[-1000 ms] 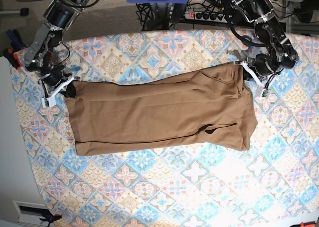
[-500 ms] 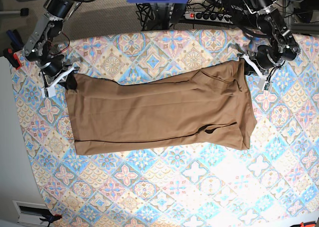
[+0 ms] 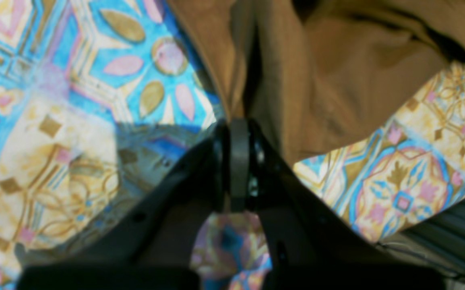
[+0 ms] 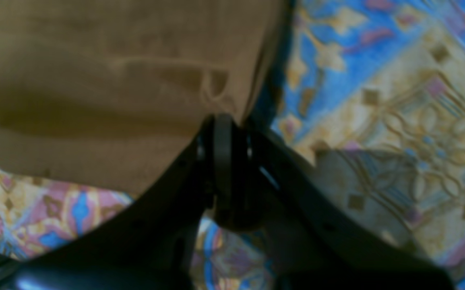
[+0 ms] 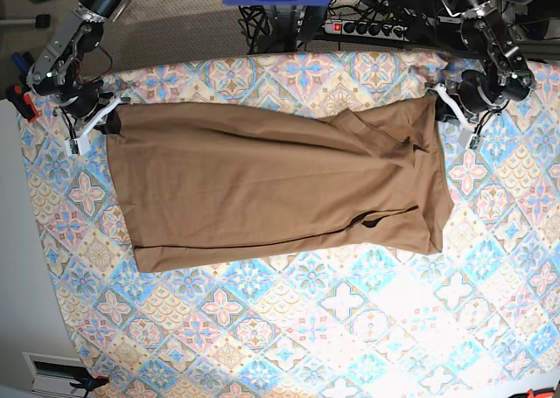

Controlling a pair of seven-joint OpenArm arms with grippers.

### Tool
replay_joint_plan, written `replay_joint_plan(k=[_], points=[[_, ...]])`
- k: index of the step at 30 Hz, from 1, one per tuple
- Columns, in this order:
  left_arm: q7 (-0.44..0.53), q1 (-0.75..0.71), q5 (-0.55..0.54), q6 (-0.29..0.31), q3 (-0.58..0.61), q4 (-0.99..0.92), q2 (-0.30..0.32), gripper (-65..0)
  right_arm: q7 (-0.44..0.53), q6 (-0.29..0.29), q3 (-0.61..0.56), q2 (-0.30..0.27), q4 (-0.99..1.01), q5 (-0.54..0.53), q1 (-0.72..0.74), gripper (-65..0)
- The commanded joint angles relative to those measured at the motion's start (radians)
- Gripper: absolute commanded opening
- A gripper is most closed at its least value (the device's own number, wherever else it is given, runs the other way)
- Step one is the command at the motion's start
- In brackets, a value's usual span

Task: Layout the t-shirt on the table in an organized manner, then fold the t-shirt properly
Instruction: 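Hold the shirt edge with both grippers and drag it toward the robot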

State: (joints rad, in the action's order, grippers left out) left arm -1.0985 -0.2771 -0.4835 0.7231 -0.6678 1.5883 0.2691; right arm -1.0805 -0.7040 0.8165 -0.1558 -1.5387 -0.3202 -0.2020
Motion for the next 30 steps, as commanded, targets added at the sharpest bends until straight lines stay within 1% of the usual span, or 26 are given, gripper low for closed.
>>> replay_joint_plan(k=[1, 6, 12, 14, 16, 18, 21, 23, 24, 27, 30], points=[[-0.118, -0.024, 0.147, -0.025, -0.005, -0.013, 0.026, -65.0, -0.027, 0.006, 0.004, -0.014, -0.013, 0.028, 0.0, -65.0], [-0.118, -0.052, 0.141, -0.025, -0.005, -0.013, 0.08, -65.0, -0.027, 0.006, 0.007, -0.014, -0.018, 0.028, 0.0, -65.0], [-0.119, -0.092, 0.151, -0.025, -0.004, -0.013, 0.108, -65.0, -0.028, 0.006, 0.004, -0.014, -0.018, 0.028, -0.001, -65.0], [-0.111, -0.118, 0.151, -0.025, -0.005, -0.013, 0.111, -65.0, -0.053, 0.006, 0.004, -0.014, -0.018, 0.028, -0.003, -65.0], [-0.11, -0.126, 0.151, -0.025, -0.005, -0.013, 0.137, -65.0, -0.086, 0.006, 0.004, -0.014, -0.023, 0.028, -0.003, -65.0], [-0.11, -0.127, 0.153, -0.025, -0.005, -0.015, 0.144, -65.0, -0.094, 0.006, 0.004, -0.014, -0.044, 0.029, -0.011, -65.0], [-0.11, -0.127, 0.154, -0.025, -0.005, -0.015, 0.149, -65.0, -0.099, 0.006, 0.002, -0.014, -0.104, 0.029, -0.066, -65.0], [-0.11, -0.124, 0.177, -0.025, -0.004, -0.015, 0.177, -65.0, -0.099, 0.006, 0.0, -0.012, -0.165, 0.029, -0.084, -65.0], [-0.11, -0.123, 0.197, -0.025, -0.004, -0.015, 0.18, -65.0, -0.099, 0.006, 0.0, -0.012, -0.19, 0.029, -0.086, -65.0], [-0.108, -0.106, 0.268, -0.025, -0.004, -0.015, 0.181, -65.0, -0.1, 0.006, 0.0, -0.011, -0.205, 0.029, -0.112, -65.0], [-0.111, -0.057, 0.34, -0.025, 0.0, -0.018, 0.166, -65.0, -0.099, 0.006, -0.001, -0.011, -0.205, 0.029, -0.112, -65.0]])
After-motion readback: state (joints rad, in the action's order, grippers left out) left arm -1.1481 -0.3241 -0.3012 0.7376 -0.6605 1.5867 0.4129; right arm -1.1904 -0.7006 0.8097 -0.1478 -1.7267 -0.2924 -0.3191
